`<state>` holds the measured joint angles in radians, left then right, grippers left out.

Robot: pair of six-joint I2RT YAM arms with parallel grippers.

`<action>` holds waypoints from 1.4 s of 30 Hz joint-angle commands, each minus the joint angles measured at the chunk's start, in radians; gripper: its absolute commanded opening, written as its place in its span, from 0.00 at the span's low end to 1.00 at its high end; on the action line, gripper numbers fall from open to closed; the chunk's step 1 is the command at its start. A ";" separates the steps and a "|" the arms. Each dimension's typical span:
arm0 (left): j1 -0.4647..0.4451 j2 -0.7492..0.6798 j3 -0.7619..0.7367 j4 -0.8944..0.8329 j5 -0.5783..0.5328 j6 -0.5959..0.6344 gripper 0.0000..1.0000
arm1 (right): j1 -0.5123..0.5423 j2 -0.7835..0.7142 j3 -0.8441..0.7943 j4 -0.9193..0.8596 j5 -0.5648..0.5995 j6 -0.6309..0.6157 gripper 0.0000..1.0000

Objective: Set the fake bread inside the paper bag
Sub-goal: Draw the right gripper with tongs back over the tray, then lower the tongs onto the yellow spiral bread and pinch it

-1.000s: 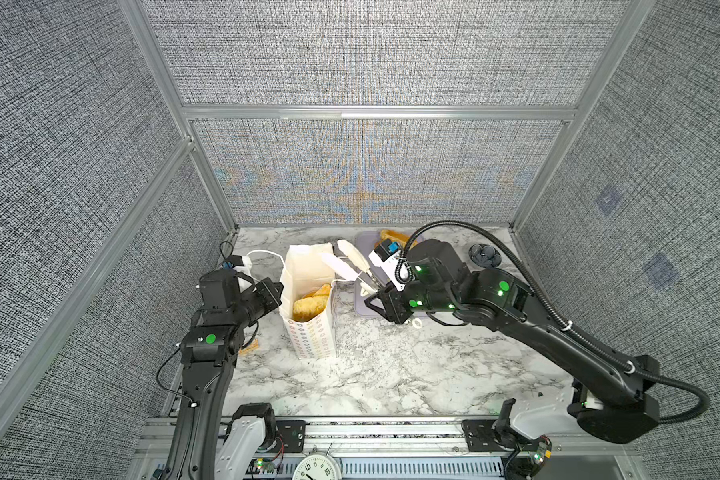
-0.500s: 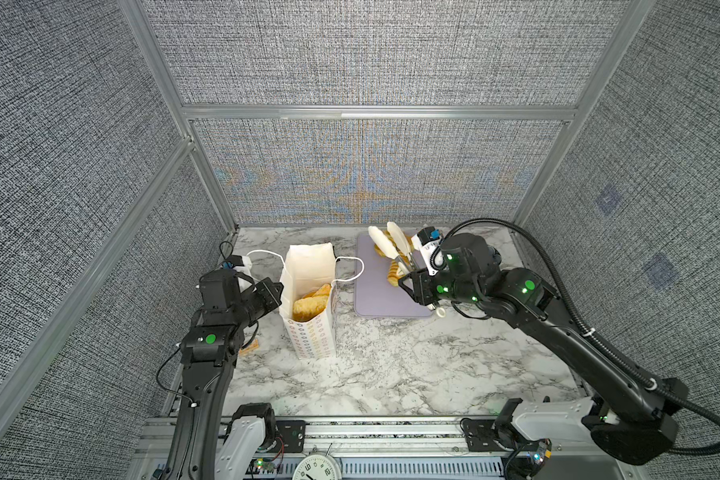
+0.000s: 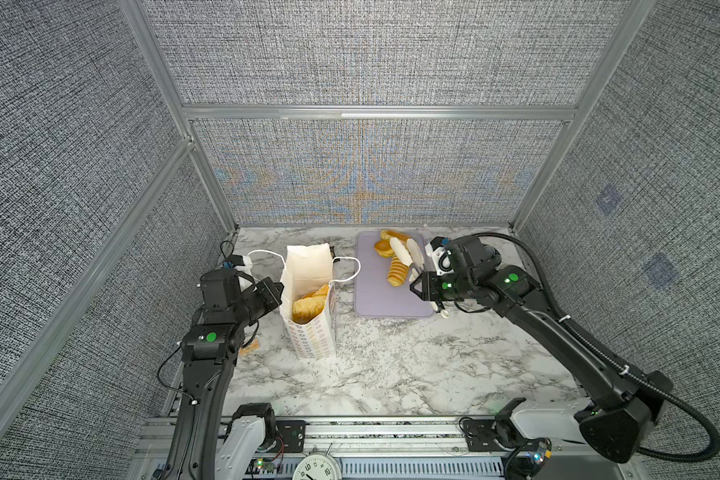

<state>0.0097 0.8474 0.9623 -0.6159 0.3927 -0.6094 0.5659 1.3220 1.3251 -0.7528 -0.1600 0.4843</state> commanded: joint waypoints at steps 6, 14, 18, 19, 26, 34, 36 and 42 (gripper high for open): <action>0.001 0.012 -0.010 0.044 0.021 0.000 0.00 | -0.058 0.069 -0.048 0.057 -0.062 0.026 0.43; 0.002 0.001 -0.006 0.033 0.013 0.002 0.00 | -0.092 0.124 -0.091 0.074 -0.090 0.021 0.45; 0.002 -0.010 -0.018 0.031 0.009 0.003 0.00 | -0.101 0.165 -0.095 0.078 -0.101 0.014 0.47; 0.002 -0.011 -0.021 0.031 0.008 0.004 0.00 | -0.104 0.177 -0.093 0.078 -0.104 0.013 0.47; 0.002 -0.009 -0.033 0.044 0.011 0.004 0.00 | -0.108 0.244 -0.087 0.085 -0.106 0.020 0.52; 0.001 -0.007 -0.045 0.056 0.018 0.006 0.00 | -0.108 0.306 -0.076 0.097 -0.102 0.039 0.57; 0.002 -0.006 -0.047 0.057 0.016 0.007 0.00 | -0.108 0.318 -0.074 0.101 -0.101 0.042 0.57; 0.002 -0.009 -0.056 0.060 0.016 0.007 0.00 | -0.108 0.359 -0.062 0.107 -0.091 0.044 0.58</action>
<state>0.0101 0.8394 0.9100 -0.5545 0.3992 -0.6090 0.4583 1.6684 1.2507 -0.6662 -0.2539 0.5236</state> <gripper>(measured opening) 0.049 0.575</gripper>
